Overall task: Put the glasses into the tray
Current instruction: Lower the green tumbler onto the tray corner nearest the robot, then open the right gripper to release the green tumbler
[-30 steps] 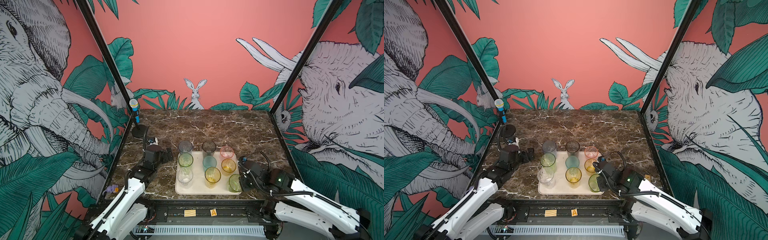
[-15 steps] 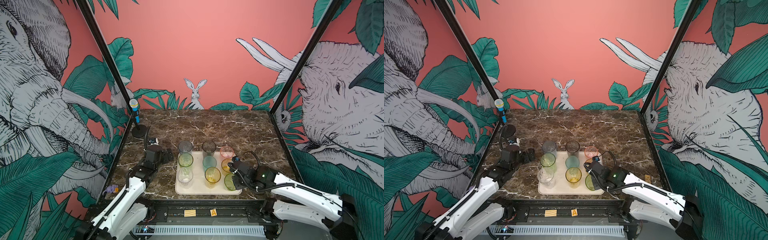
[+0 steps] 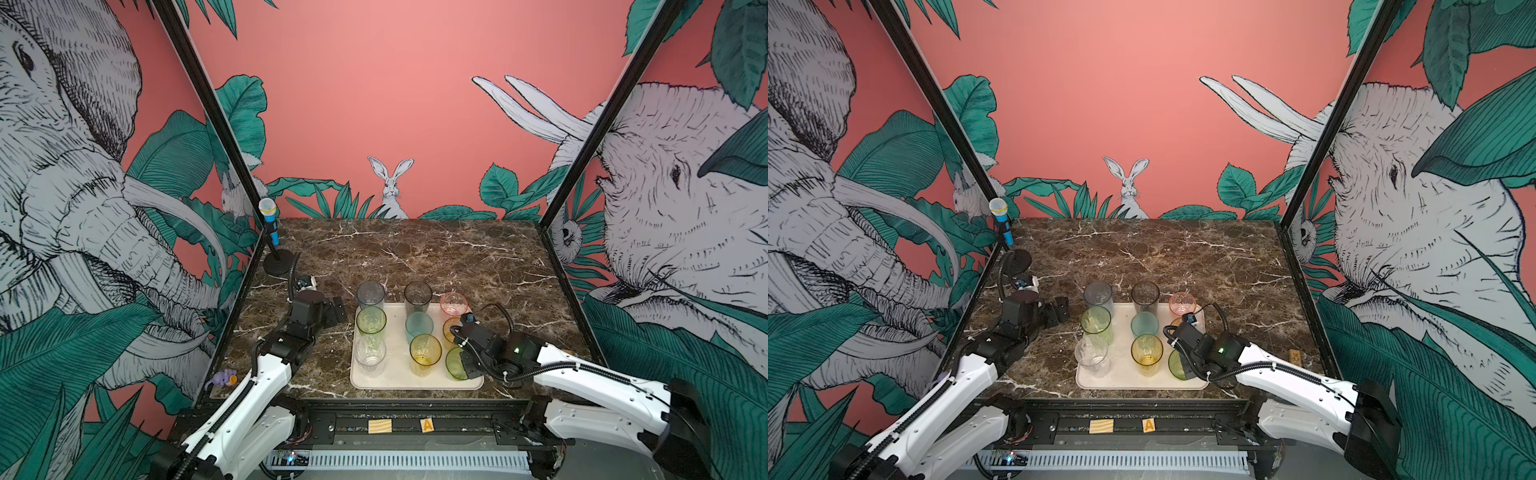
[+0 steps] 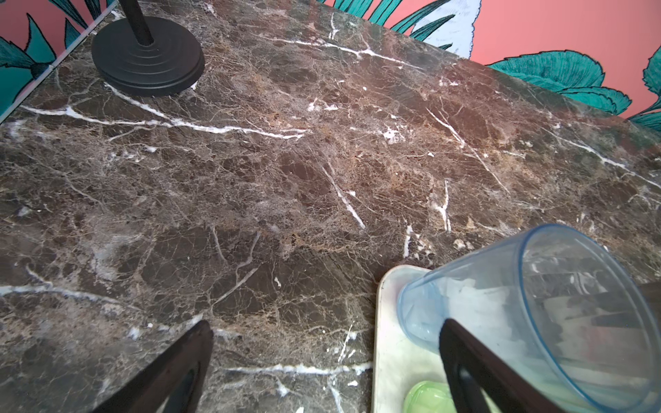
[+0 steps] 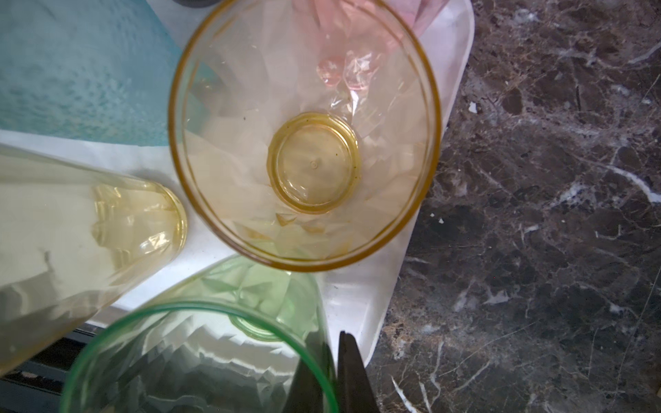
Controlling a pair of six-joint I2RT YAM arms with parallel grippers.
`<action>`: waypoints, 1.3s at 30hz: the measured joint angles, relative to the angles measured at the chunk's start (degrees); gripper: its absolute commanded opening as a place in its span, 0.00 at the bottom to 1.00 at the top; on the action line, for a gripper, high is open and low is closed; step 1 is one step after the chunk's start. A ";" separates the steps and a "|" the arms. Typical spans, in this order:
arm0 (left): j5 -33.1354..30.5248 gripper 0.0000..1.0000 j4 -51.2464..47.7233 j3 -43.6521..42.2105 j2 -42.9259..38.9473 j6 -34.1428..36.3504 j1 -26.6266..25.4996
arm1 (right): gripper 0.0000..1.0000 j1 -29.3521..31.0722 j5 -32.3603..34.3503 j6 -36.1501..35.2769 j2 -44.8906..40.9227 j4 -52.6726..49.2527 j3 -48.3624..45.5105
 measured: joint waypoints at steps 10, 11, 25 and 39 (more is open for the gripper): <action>-0.61 1.00 -0.79 -0.66 -2.69 0.37 0.00 | 0.00 0.00 0.00 1.66 1.66 1.22 -0.13; -0.66 0.99 -0.85 -0.70 -2.75 0.39 0.00 | 0.00 0.00 0.00 1.86 1.75 1.31 -0.13; -1.11 0.99 -0.90 -1.20 -2.80 0.37 0.00 | 0.34 0.02 1.05 2.62 3.72 -0.85 1.01; -1.49 0.99 -1.81 -1.18 -3.87 0.68 0.00 | 0.51 0.02 4.35 -0.07 1.33 -6.19 9.75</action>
